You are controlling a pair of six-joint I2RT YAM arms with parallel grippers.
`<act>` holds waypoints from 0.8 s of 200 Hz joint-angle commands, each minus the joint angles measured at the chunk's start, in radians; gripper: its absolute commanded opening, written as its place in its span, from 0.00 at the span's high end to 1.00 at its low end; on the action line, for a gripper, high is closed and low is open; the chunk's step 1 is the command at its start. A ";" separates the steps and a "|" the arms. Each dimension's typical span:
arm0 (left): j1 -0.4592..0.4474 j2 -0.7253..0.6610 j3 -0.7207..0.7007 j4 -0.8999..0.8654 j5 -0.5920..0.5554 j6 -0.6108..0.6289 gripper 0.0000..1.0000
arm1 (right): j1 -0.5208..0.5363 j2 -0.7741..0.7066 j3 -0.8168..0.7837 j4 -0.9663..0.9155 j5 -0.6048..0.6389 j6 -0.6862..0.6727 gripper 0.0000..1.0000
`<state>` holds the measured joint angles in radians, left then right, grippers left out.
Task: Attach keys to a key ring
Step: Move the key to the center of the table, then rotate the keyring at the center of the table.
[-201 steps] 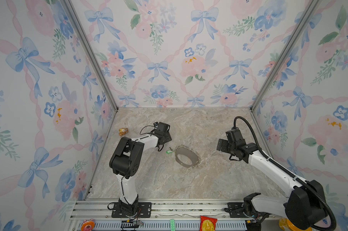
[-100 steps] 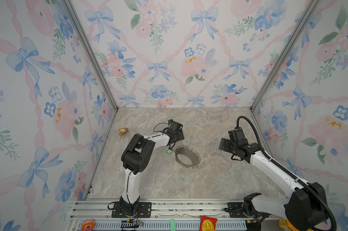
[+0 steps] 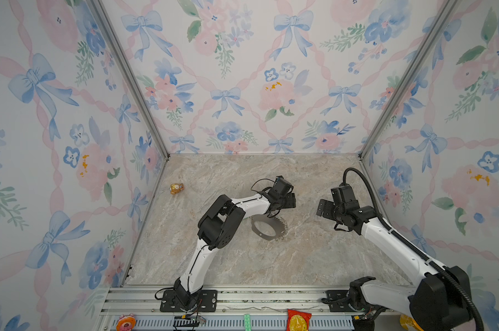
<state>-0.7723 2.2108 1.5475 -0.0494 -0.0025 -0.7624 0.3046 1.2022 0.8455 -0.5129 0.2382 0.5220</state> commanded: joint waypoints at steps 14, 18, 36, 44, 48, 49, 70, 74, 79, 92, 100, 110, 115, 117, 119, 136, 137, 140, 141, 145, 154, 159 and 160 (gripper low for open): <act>0.013 -0.243 -0.143 -0.058 -0.150 0.024 0.18 | 0.060 0.012 -0.020 0.021 -0.074 -0.025 0.03; 0.014 -0.277 -0.165 -0.058 -0.171 0.027 0.16 | 0.073 0.019 -0.019 0.025 -0.080 -0.026 0.03; 0.033 -0.430 -0.288 -0.054 -0.246 0.029 0.14 | 0.141 0.063 -0.002 0.040 -0.092 -0.034 0.03; 0.046 -0.491 -0.347 -0.052 -0.264 0.027 0.13 | 0.176 0.091 0.011 0.044 -0.093 -0.038 0.03; 0.054 -0.520 -0.377 -0.052 -0.274 0.026 0.13 | 0.192 0.107 0.018 0.045 -0.093 -0.040 0.03; 0.056 -0.527 -0.385 -0.052 -0.275 0.026 0.13 | 0.197 0.110 0.021 0.045 -0.093 -0.039 0.03; 0.116 -0.678 -0.562 -0.034 -0.279 0.001 0.13 | 0.264 0.199 0.066 0.048 -0.107 -0.036 0.03; 0.129 -0.709 -0.598 -0.025 -0.275 -0.003 0.13 | 0.274 0.215 0.073 0.049 -0.111 -0.035 0.03; 0.144 -0.745 -0.641 -0.014 -0.271 -0.008 0.13 | 0.284 0.235 0.081 0.055 -0.118 -0.030 0.03; 0.180 -0.839 -0.745 0.015 -0.263 -0.019 0.13 | 0.312 0.278 0.097 0.070 -0.137 -0.023 0.03; 0.200 -0.887 -0.798 0.028 -0.260 -0.022 0.13 | 0.327 0.305 0.107 0.079 -0.153 -0.017 0.03; 0.223 -0.938 -0.853 0.037 -0.257 -0.025 0.13 | 0.346 0.341 0.126 0.088 -0.167 -0.010 0.03; 0.234 -0.959 -0.892 0.044 -0.254 -0.027 0.13 | 0.355 0.361 0.137 0.089 -0.170 -0.008 0.03; 0.238 -0.967 -0.905 0.048 -0.252 -0.027 0.13 | 0.359 0.367 0.141 0.089 -0.169 -0.006 0.03; 0.242 -0.973 -0.915 0.050 -0.251 -0.027 0.13 | 0.362 0.376 0.145 0.089 -0.169 -0.005 0.03; 0.275 -1.028 -0.984 0.070 -0.249 -0.035 0.12 | 0.386 0.445 0.198 0.069 -0.168 0.006 0.02; 0.277 -1.029 -0.987 0.071 -0.249 -0.036 0.12 | 0.387 0.446 0.201 0.067 -0.168 0.006 0.02; 0.280 -1.037 -0.997 0.074 -0.253 -0.039 0.12 | 0.391 0.470 0.211 0.060 -0.170 0.008 0.02; 0.282 -1.038 -1.000 0.074 -0.254 -0.039 0.12 | 0.392 0.477 0.214 0.057 -0.169 0.008 0.02; 0.286 -1.048 -1.012 0.080 -0.258 -0.039 0.12 | 0.395 0.497 0.231 0.048 -0.168 0.010 0.02; 0.296 -1.065 -1.038 0.093 -0.263 -0.039 0.12 | 0.404 0.535 0.261 0.027 -0.166 0.014 0.01; 0.303 -1.070 -1.049 0.097 -0.261 -0.040 0.12 | 0.407 0.553 0.276 0.019 -0.165 0.015 0.01; 0.304 -1.071 -1.050 0.098 -0.261 -0.041 0.12 | 0.408 0.556 0.278 0.017 -0.165 0.016 0.01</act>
<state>-0.4927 1.1816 0.5423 -0.0151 -0.2516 -0.7876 0.6899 1.6802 1.0466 -0.4465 0.0780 0.5144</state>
